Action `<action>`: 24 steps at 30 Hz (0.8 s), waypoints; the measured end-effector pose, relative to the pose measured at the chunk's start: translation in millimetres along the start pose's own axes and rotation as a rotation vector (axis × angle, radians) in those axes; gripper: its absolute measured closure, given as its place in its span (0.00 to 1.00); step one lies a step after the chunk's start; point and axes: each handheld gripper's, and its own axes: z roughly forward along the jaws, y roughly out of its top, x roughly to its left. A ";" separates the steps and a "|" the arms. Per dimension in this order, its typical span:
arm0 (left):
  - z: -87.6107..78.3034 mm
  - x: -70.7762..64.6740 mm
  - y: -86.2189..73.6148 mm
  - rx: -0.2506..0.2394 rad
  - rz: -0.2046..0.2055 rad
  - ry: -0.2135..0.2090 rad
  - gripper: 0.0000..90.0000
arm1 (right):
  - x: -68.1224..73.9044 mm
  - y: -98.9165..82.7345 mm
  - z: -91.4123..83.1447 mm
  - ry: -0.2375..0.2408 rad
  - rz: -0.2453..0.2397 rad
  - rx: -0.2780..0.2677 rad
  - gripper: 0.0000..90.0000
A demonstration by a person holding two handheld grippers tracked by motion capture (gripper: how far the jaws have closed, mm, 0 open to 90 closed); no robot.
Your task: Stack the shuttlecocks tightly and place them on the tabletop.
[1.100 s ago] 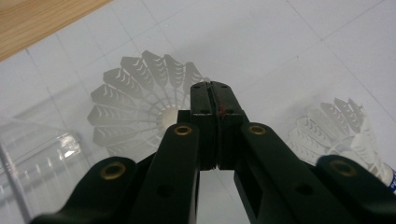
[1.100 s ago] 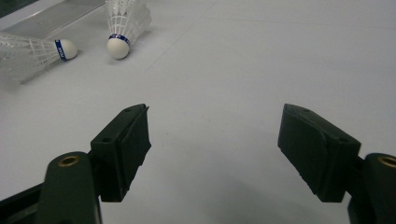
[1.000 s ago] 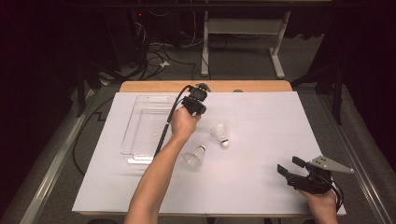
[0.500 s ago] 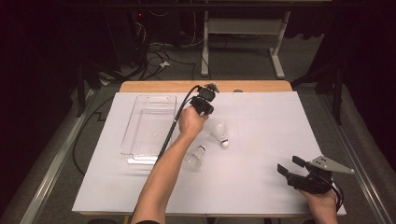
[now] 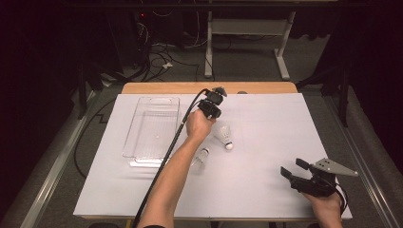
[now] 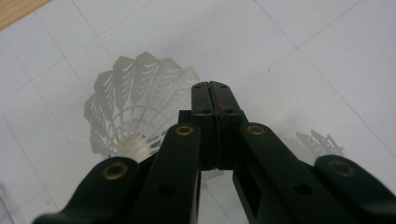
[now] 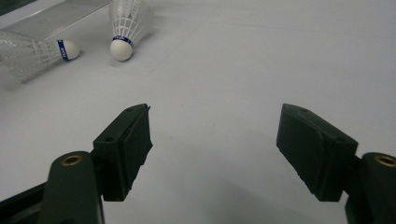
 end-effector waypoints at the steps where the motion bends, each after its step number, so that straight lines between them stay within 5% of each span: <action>1: 0.8 0.4 0.0 0.002 -0.001 -0.003 0.99 | 0.0 0.1 -0.7 -0.001 -0.001 -0.005 0.30; 24: 16.9 -4.5 7.4 0.041 0.019 0.006 0.99 | -0.3 -0.1 -2.1 -0.001 0.002 -0.012 0.31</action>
